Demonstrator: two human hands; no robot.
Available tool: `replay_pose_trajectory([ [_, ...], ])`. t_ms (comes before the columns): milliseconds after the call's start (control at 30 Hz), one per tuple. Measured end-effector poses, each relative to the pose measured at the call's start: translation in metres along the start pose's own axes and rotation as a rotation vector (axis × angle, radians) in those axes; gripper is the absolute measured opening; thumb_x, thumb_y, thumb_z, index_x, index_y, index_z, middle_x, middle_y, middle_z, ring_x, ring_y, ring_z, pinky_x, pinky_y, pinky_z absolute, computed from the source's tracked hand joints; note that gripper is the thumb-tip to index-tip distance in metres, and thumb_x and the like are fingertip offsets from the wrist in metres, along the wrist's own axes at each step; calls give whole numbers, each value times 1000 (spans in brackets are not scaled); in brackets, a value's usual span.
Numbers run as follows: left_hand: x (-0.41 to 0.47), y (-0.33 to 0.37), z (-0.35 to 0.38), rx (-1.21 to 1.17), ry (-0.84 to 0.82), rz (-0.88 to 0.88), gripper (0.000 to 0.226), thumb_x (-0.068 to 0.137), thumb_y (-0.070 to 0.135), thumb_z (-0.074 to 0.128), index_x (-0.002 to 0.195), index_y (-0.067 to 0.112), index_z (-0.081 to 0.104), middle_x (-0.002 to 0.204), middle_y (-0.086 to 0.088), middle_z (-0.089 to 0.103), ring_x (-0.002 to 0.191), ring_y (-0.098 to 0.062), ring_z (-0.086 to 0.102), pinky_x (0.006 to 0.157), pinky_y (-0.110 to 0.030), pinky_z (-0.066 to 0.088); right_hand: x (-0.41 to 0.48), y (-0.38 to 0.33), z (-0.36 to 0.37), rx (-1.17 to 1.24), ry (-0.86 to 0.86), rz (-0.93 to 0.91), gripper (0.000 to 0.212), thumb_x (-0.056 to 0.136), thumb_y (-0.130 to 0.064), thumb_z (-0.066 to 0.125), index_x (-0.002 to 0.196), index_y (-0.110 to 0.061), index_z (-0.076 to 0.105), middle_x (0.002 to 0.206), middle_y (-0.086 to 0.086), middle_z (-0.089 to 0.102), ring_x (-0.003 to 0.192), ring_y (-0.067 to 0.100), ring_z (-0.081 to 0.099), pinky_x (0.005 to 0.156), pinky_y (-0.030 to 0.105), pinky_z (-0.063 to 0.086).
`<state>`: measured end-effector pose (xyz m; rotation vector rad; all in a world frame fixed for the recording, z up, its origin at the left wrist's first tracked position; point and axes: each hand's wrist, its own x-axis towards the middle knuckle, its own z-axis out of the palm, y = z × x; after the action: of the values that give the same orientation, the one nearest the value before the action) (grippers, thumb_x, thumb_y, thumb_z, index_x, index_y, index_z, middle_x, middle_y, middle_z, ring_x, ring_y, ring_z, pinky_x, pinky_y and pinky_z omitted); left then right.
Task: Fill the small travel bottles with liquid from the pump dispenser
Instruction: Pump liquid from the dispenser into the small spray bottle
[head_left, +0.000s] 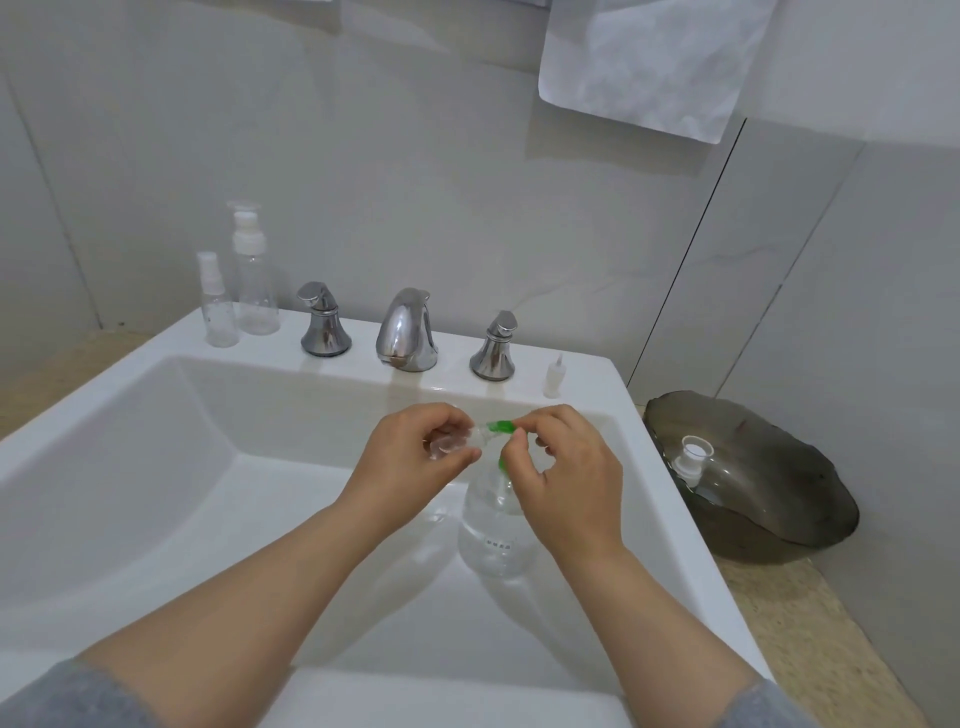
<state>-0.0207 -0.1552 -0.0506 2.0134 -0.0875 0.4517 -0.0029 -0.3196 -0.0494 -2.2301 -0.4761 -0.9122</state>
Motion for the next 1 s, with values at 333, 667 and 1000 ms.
replay_pose_trajectory([
  [333,1,-1,0,-4,1,2,19,74,16,78,89,22,69,87,10,70,82,-2,65,75,-19,51,0,-1,3,4,-8,22,12,80,-28,57,81,-23,68,83,-13,61,73,6,55,57,28,47],
  [667,-2,-3,1,38,-51,2,17,74,19,77,89,21,70,84,8,69,82,-5,64,79,-27,53,-1,-2,7,-26,-53,112,15,78,-33,55,66,-23,56,73,-9,52,62,10,51,52,29,43],
  [1000,-2,-3,1,50,-53,-13,16,75,20,78,88,22,69,83,8,69,80,-5,64,75,-21,52,-3,-5,7,-31,-62,109,15,79,-29,58,67,-21,56,73,-8,50,59,10,51,51,29,43],
])
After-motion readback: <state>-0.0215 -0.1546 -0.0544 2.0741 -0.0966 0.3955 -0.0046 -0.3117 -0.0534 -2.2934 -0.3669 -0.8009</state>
